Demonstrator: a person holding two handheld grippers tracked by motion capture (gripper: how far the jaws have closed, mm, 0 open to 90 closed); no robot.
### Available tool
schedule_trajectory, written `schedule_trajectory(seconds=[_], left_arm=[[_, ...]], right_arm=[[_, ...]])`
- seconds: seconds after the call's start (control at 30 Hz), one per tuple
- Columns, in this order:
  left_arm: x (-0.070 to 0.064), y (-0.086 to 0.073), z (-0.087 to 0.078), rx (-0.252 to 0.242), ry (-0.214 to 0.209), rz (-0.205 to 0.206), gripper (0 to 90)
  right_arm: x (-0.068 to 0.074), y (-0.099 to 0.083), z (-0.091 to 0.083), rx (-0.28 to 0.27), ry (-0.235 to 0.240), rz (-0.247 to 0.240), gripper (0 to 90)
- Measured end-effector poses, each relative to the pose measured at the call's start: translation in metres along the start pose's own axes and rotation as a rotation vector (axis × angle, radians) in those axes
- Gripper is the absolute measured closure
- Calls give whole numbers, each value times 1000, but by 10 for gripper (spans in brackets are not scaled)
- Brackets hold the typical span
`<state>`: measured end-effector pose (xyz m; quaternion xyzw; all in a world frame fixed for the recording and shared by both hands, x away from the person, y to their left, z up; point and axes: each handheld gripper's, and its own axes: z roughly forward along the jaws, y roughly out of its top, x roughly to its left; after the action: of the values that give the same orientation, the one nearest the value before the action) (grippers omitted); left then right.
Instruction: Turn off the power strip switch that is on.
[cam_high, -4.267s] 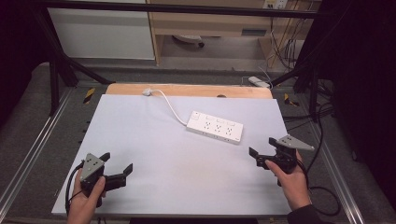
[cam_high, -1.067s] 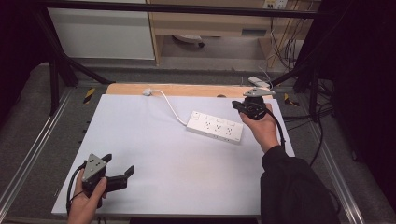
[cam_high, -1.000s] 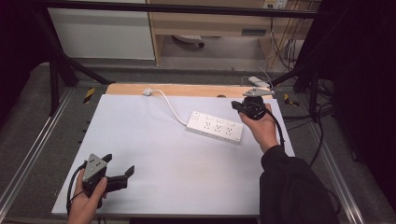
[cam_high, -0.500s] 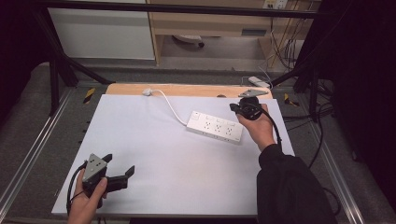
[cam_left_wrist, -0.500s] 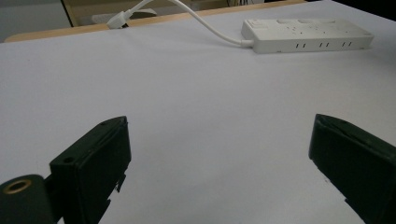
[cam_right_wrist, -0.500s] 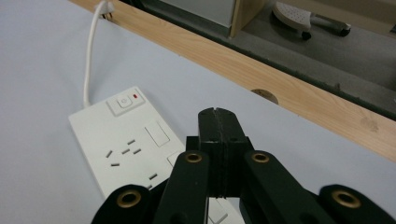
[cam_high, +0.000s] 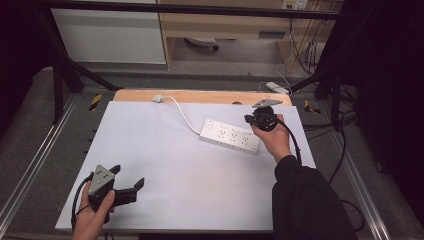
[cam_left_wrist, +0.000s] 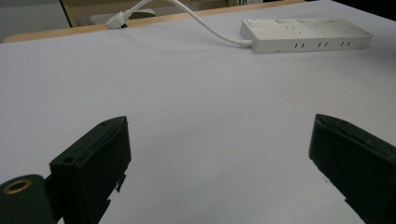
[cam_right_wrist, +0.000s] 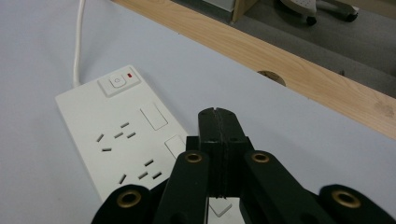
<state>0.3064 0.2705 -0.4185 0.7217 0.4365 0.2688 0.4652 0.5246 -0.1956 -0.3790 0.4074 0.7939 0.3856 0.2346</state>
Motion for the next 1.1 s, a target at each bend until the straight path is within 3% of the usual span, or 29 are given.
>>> schedule_trajectory(seconds=[0.6, 1.1], left_arm=[[0, 0, 0, 1, -1, 2, 58], [-1, 0, 0, 6, -3, 14, 60]], right_arm=[[-4, -18, 7, 21, -6, 30, 900], [-3, -32, 11, 0, -8, 67, 900]])
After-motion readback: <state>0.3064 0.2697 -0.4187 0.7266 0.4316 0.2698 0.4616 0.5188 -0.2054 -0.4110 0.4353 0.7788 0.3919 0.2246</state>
